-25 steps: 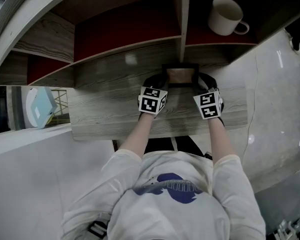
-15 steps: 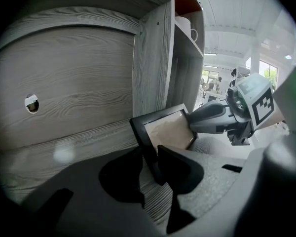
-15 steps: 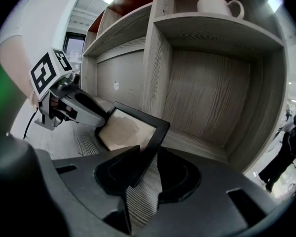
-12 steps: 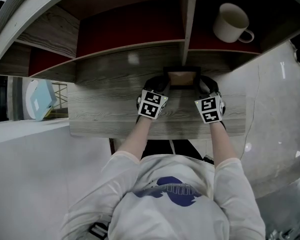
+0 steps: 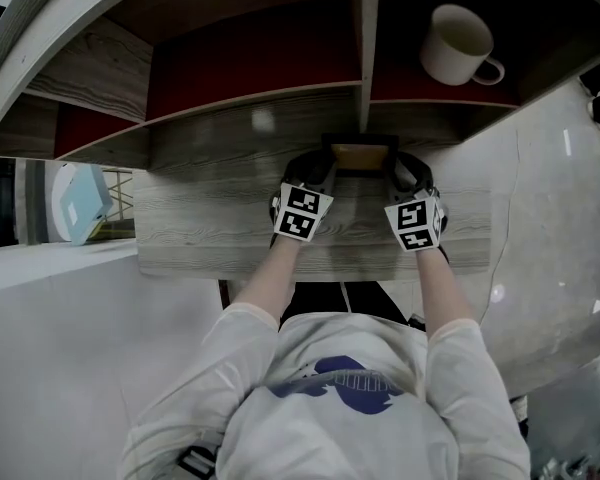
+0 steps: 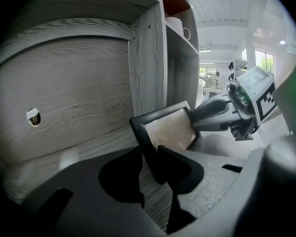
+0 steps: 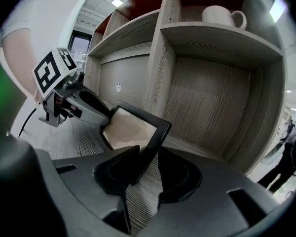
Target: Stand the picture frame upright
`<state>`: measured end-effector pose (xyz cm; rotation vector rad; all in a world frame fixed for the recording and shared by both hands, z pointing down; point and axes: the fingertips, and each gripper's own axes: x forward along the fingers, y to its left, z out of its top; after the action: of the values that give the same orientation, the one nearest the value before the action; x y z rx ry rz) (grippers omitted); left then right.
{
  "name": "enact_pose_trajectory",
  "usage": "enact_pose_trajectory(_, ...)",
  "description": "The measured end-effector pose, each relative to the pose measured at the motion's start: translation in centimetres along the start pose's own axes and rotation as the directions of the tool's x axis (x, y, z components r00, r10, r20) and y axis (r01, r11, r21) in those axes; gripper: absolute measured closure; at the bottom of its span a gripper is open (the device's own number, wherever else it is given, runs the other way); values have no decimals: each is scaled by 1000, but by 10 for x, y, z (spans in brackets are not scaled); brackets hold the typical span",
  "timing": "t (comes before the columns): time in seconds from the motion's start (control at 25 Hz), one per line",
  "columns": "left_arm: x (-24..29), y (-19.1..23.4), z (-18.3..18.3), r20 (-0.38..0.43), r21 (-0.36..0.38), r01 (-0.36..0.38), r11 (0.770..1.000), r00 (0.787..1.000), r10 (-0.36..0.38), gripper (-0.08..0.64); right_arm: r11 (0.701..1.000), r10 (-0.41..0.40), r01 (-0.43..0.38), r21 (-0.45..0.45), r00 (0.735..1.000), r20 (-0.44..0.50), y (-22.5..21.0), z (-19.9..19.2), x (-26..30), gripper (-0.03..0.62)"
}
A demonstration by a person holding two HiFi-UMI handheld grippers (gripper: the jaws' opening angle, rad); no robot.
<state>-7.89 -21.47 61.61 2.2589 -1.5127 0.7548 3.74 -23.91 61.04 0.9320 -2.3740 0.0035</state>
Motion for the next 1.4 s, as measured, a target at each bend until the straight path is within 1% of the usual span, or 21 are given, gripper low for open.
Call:
enact_pose_trajectory(0.2, 4, 4, 2, 13, 34, -9, 999, 1000, 9, 459, 1000, -9, 9, -21, 1000, 7, 1, 1, -1, 479)
enact_pose_trajectory(0.32, 6, 8, 5, 11, 41, -25, 999, 1000, 24, 460, 999, -6, 7, -37, 1000, 11, 1, 2, -1, 483)
enact_pose_trajectory(0.44, 11, 8, 5, 26, 56, -16, 998, 1000, 14, 460, 999, -4, 5, -43, 1000, 11, 1, 2, -2, 485)
enact_pose_trajectory(0.56, 12, 10, 3, 17, 56, -17, 998, 1000, 16, 460, 999, -7, 7, -43, 1000, 13, 2, 2, -2, 486)
enact_pose_trajectory(0.8, 16, 12, 8, 34, 81, -9, 997, 999, 6, 462, 999, -20, 20, -40, 1000, 12, 2, 3, -3, 491)
enact_pose_trajectory(1.0, 14, 15, 8, 26, 83, -11, 997, 1000, 9, 466, 999, -29, 29, -40, 999, 17, 3, 5, -1, 494)
enact_pose_trajectory(1.4, 14, 15, 11, 18, 70, 8, 998, 1000, -10, 466, 998, -50, 49, -42, 999, -8, 2, 4, -1, 488)
